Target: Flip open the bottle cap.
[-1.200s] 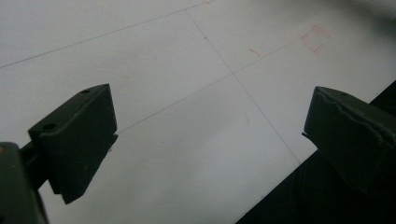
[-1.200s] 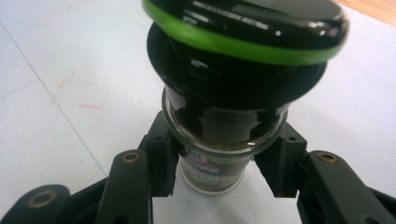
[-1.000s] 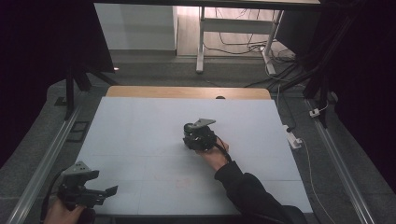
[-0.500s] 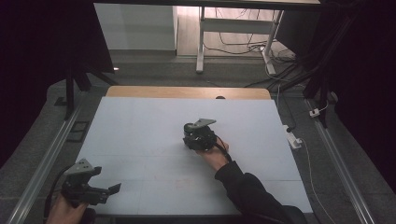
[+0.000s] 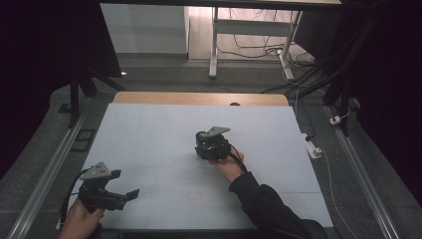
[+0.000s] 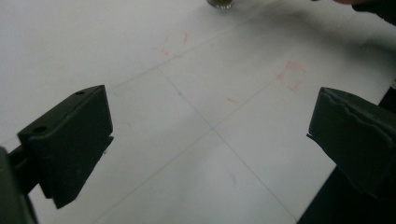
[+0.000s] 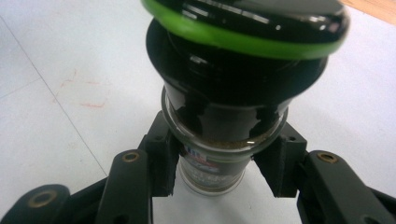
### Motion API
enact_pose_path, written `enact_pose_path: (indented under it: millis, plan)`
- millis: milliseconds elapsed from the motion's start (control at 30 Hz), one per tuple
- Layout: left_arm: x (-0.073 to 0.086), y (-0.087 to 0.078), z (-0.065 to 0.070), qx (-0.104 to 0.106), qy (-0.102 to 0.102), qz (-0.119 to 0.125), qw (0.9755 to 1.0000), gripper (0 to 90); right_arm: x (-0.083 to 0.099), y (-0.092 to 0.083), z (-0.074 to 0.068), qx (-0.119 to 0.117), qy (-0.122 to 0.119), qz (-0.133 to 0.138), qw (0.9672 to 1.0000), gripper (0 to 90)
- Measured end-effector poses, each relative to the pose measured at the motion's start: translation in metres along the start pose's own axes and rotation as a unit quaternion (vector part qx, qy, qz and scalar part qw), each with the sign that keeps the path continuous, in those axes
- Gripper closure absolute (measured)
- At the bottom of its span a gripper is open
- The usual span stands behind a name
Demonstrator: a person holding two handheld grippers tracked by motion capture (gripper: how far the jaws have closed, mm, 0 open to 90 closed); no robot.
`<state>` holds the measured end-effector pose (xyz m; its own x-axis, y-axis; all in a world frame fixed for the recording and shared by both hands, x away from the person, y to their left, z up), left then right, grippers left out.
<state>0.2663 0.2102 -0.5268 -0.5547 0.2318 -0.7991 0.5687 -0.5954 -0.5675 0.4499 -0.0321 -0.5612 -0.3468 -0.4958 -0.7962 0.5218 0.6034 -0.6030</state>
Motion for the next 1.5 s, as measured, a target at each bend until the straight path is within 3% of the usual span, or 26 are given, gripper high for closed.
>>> enact_pose_path:
  millis: [200, 400, 567, 933, 1167, 1433, 1500]
  plan:
    - [-0.012, 0.010, 0.000, 0.004, 0.008, 0.006, 0.9999, 0.4, 0.000, 0.000, 0.000, -0.001, -0.001, -0.001, 1.0000, 53.2]
    - [-0.027, 0.030, 0.005, 0.029, 0.028, -0.008, 0.9992, 0.3, 0.000, 0.000, 0.000, -0.002, -0.001, -0.001, 1.0000, 53.3]
    - [-0.039, 0.043, 0.006, 0.036, 0.039, -0.013, 0.9985, 0.0, 0.000, 0.000, 0.000, -0.003, -0.002, -0.002, 1.0000, 53.3]
    - [-0.068, 0.065, 0.008, 0.063, 0.042, -0.002, 0.9972, 0.0, 0.000, 0.000, 0.000, -0.004, -0.003, -0.003, 1.0000, 53.2]
    - [-0.088, 0.086, 0.015, 0.066, 0.075, -0.009, 0.9949, 0.0, 0.000, 0.000, 0.001, -0.005, -0.004, -0.004, 1.0000, 53.3]
    - [-0.102, 0.103, 0.017, 0.071, 0.089, -0.013, 0.9934, 0.3, 0.000, 0.000, 0.001, -0.006, -0.004, -0.005, 1.0000, 53.2]
    - [-0.106, 0.112, 0.020, 0.072, 0.102, -0.017, 0.9920, 1.2, 0.000, 0.000, 0.001, -0.006, -0.004, -0.005, 1.0000, 53.2]
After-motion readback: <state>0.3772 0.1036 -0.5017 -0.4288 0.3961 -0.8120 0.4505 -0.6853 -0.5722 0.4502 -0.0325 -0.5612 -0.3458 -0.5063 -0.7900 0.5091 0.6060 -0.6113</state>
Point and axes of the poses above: each handheld gripper's, and its own axes: y roughly forward along the jaws, x roughly out of its underside, z roughly to its right, the point moved 8 cm from there along y, roughly forward along the jaws, and after that the axes turned 4 degrees about z, right-handed, at the moved point
